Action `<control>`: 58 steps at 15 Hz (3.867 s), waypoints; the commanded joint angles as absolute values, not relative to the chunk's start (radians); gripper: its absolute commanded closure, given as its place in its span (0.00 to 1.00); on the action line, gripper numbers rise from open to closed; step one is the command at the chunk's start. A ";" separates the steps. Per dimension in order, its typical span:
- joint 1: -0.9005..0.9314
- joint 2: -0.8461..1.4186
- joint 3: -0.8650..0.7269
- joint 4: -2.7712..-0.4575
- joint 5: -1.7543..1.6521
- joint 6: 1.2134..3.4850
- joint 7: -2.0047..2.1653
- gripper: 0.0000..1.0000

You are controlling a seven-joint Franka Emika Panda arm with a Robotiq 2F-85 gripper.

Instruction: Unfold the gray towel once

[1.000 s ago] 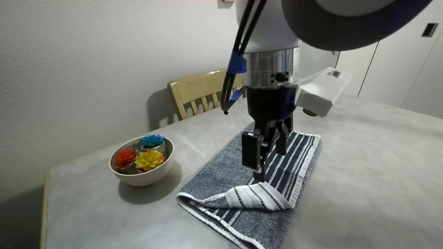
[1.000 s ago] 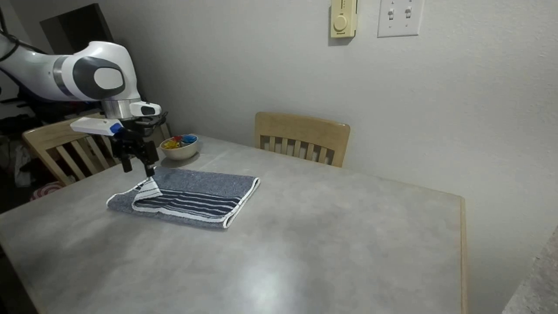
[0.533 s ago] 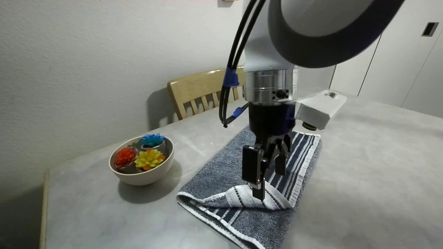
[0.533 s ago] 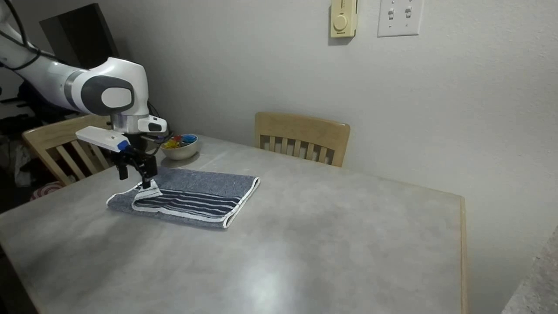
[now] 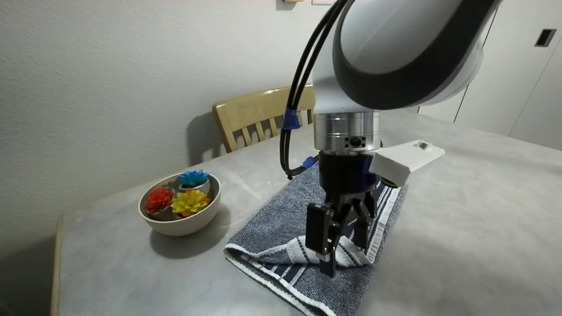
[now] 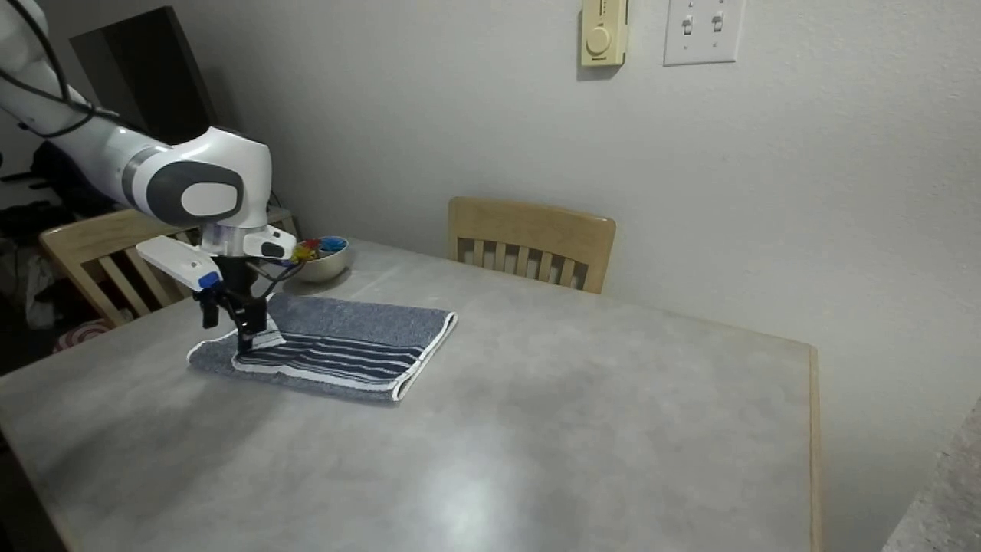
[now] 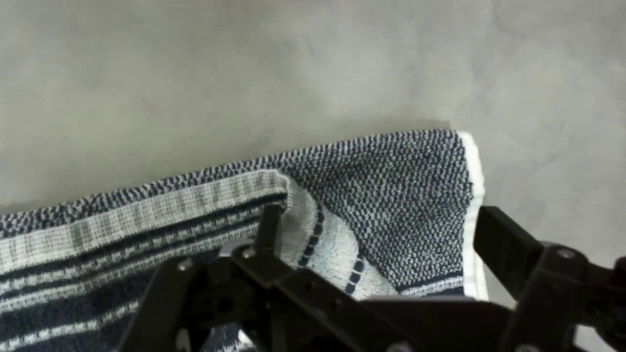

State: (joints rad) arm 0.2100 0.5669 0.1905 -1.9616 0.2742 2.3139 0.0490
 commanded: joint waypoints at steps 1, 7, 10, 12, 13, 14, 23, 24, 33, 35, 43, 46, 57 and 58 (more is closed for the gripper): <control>0.195 0.561 0.203 -1.998 0.321 2.369 0.082 0.00; 0.204 0.528 0.192 -2.062 0.316 2.499 0.170 0.00; 0.198 0.524 0.194 -2.080 0.319 2.527 0.187 0.00; 0.198 0.519 0.192 -2.088 0.316 2.534 0.200 0.00; 0.197 0.520 0.193 -2.091 0.317 2.541 0.202 0.00; 0.194 0.519 0.196 -2.094 0.320 2.546 0.201 0.00; 0.179 0.534 0.201 -2.084 0.323 2.555 0.191 0.52; 0.181 0.534 0.200 -2.083 0.322 2.553 0.193 0.58; 0.286 0.526 0.108 -2.105 0.125 2.520 0.270 1.00; 0.328 0.520 0.075 -2.123 0.010 2.500 0.290 0.99; 0.395 0.507 0.019 -2.117 -0.288 2.484 0.323 0.99; 0.387 0.510 0.023 -2.109 -0.303 2.491 0.321 0.99; 0.420 0.419 0.038 -2.151 -0.289 2.381 0.459 0.99; 0.420 0.413 0.041 -2.150 -0.290 2.370 0.467 0.99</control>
State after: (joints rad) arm 0.4189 0.4590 0.0366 -2.1157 -0.2777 2.4097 0.4336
